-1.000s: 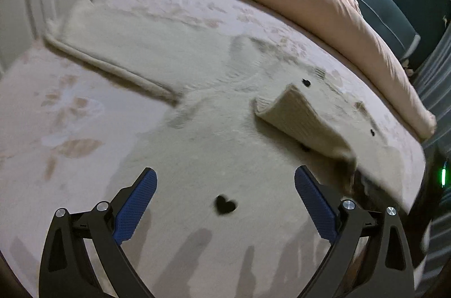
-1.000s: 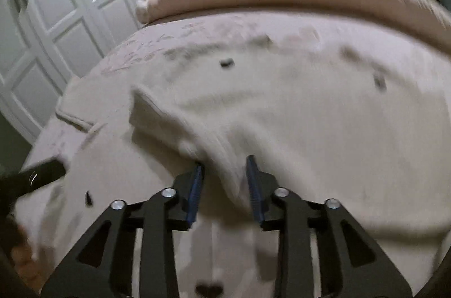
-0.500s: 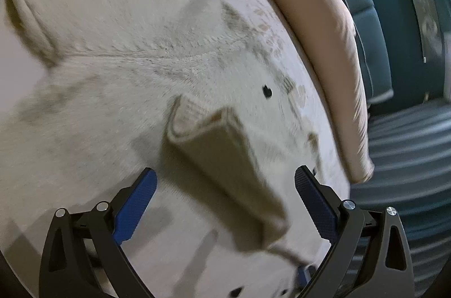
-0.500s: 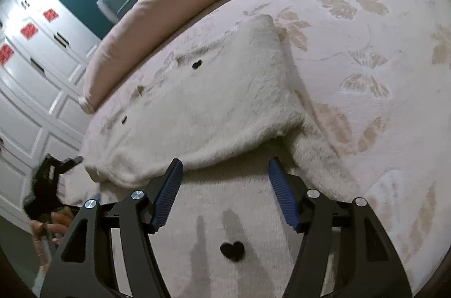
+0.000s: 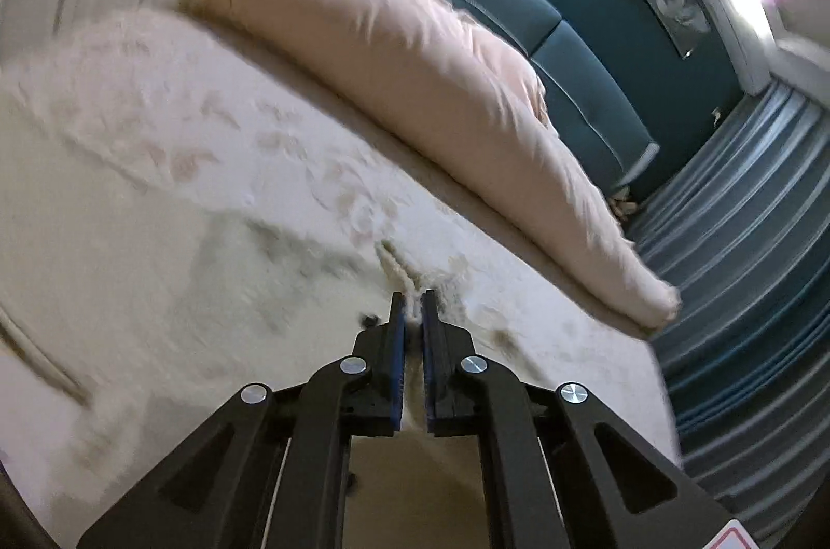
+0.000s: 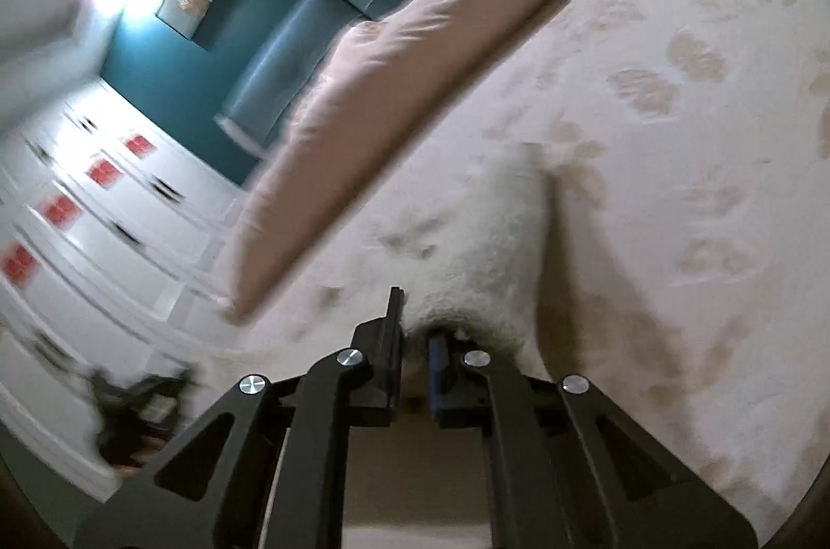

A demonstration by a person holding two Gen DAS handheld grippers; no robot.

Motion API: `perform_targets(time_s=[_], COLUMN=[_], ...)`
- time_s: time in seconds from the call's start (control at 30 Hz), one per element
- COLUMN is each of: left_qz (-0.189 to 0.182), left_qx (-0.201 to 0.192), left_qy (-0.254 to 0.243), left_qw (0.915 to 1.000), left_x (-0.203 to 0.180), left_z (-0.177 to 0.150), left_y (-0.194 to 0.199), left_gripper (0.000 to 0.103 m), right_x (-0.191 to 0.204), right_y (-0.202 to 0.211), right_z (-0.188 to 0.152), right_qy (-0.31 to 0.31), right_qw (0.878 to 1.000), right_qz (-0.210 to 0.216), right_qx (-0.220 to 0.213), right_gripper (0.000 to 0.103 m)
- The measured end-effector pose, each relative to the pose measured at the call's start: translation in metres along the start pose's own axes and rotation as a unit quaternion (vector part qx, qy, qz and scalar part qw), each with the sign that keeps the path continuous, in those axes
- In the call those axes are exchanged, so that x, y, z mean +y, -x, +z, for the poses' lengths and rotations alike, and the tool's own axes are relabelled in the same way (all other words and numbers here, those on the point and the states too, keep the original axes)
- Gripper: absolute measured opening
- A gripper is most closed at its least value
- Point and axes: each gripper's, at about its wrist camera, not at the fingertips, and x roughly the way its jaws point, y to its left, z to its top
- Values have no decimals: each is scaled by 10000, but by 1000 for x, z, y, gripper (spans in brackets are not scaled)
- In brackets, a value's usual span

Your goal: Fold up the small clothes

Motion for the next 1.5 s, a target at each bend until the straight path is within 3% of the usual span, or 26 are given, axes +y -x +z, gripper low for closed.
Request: perform_targets(time_s=[0.07,0.13,0.17,0.3,0.37,0.4,0.43,0.53,0.6,0.67,0.7,0.73,0.8,0.87,0.9,1.03,1.1,1.17,1.2,1.27,1.33,1.4,1.47,1.5], left_qz=[449,1001,1063,806,770,715,661,538,557,617,665,685,717,722,732,707,578,381,339,228,98,-10,-22,222], left_qx=[358,978,1058,865,764,706,652,544,480,448,423,414,385,372,367,371,396,397,328,135,107,297,584,833], left_qy=[-47,62,134,270,269,279,323,396,330,248,179,151,93,71,54,91,238,577,674,756,805,850,796,609], left_qw=[9983,9901,9886,9926,9937,9945,9952,9963,9968,9968,9967,9967,9966,9967,9966,9968,9973,9968,9966,9968,9967,9959,9951,9944], left_x=[17,44,54,66,66,71,73,78,77,75,73,73,72,72,72,72,75,79,78,71,62,48,36,29], left_z=[-11,-34,-43,-55,-58,-61,-62,-65,-69,-72,-72,-73,-74,-75,-75,-75,-72,-67,-66,-65,-64,-65,-67,-70], left_y=[-26,-62,-69,-62,-59,-59,-57,-53,-51,-51,-52,-53,-53,-54,-54,-54,-50,-32,-20,10,25,24,10,-6], left_gripper=[3,3,3,5,9,9,10,11,11,11,11,11,11,11,11,11,11,13,17,44,55,58,58,58], right_x=[-20,-25,-16,2,8,11,14,15,4,-9,-10,-6,-14,-39,-45,-2,25,37,40,36,28,15,7,8], right_y=[-34,-23,-12,28,28,16,2,-53,-86,-115,-121,-116,-100,-109,-112,-80,-54,-37,-27,-11,-4,-14,-18,-13], right_z=[-18,-26,-23,-17,-1,12,24,62,74,82,85,87,96,95,92,92,77,58,44,17,0,-24,-33,-34], right_qy=[67,-49,157,596,881,1045,1196,1531,1333,1068,1090,1147,923,785,790,1346,1720,1949,2088,2272,2270,2074,1984,1931], right_qw=[9925,9955,9940,9887,9836,9815,9790,9711,9729,9720,9713,9731,9823,9743,9751,9673,9691,9684,9666,9634,9629,9622,9620,9650], right_qz=[-847,-636,-838,-1369,-1570,-1604,-1650,-1825,-1809,-1839,-1846,-1776,-1533,-1982,-1886,-2105,-1753,-1513,-1409,-1246,-1174,-1152,-1218,-1189], right_qx=[881,701,680,137,-102,-55,-8,179,540,1002,1028,913,546,725,862,446,237,357,464,692,867,1338,1430,1318], right_gripper=[5,9,11,15,35,58,62,63,64,42,16,10,8,6,6,9,11,11,11,11,12,12,12,12])
